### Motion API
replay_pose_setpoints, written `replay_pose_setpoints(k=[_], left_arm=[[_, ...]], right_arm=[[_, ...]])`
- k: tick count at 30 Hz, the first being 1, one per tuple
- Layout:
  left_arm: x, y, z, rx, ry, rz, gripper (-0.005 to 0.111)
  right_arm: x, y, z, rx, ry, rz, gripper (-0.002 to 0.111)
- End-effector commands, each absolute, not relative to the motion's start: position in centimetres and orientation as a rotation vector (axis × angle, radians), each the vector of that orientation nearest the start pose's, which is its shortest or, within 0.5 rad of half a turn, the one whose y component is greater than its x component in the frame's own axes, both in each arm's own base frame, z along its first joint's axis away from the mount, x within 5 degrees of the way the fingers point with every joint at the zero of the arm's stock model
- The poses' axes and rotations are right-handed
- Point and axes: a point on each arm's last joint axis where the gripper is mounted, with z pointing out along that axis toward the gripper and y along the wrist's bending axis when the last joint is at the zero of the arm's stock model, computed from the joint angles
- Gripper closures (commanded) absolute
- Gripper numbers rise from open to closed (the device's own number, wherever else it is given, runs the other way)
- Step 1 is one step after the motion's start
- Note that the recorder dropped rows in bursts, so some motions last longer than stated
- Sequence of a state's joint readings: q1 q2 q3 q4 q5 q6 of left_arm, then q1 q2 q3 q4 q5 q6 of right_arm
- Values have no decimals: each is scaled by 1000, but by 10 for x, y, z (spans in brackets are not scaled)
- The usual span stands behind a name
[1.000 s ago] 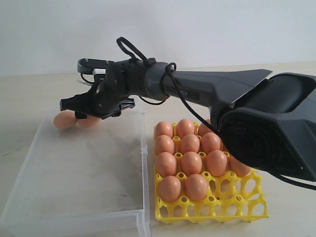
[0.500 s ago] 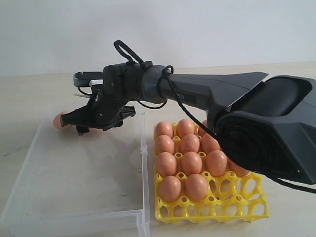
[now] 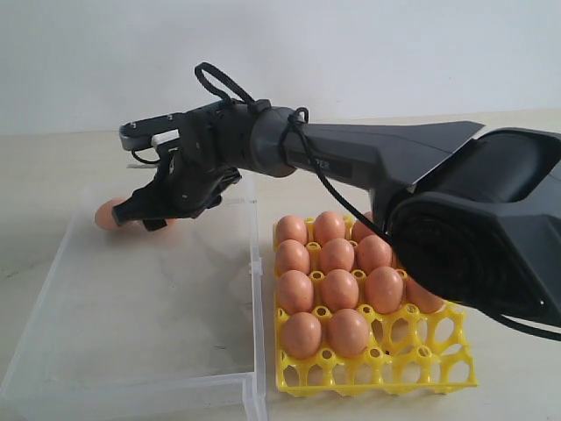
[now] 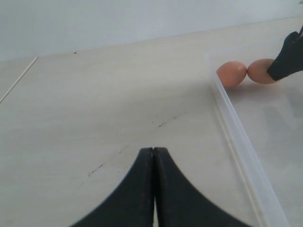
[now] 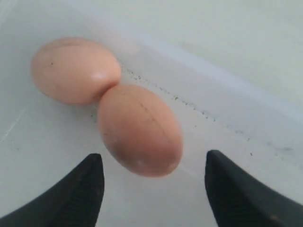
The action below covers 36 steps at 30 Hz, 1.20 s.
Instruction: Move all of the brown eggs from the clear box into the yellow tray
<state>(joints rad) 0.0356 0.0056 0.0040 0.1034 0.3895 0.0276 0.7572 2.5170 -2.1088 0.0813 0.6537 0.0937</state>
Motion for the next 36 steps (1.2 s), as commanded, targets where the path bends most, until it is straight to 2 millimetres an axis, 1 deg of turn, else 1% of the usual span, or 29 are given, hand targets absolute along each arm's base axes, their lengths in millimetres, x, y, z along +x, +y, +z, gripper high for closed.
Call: replay_pose_setpoints(k=[1,4,8,10,15,19,28,33,34,35,36], left_arm=[[52,5,179,55,1863,136,107],[52,5,179,55,1863,136,107],[52,5,179,55,1863,136,107],[52,5,179,55,1863,136,107],[52,5,179,55,1863,136,107],[52,5,179,55,1863,136,107],[52,5,179,55,1863,136,107],[52,5,179,55,1863,136,107],[52,5,179,55,1863,136,107],[52,5,179,55,1863,136,107],[52,5,179,55,1863,136,107]], right_arm=[[398,380,137,-881,2372,388,48],[399,382,139,-908,2329,387,48],[404,386,144,-893,2234,406,48],[405,386,145,-888,2224,413,48],[405,387,132,-896,2239,405,48],[404,388,123,-868,2272,441,48],[403,388,109,-863,2309,449,48],[401,390,105,-863,2317,455,48],[401,390,105,-864,2317,455,50],[400,391,103,-867,2320,455,55],[400,391,103,-869,2325,453,62]])
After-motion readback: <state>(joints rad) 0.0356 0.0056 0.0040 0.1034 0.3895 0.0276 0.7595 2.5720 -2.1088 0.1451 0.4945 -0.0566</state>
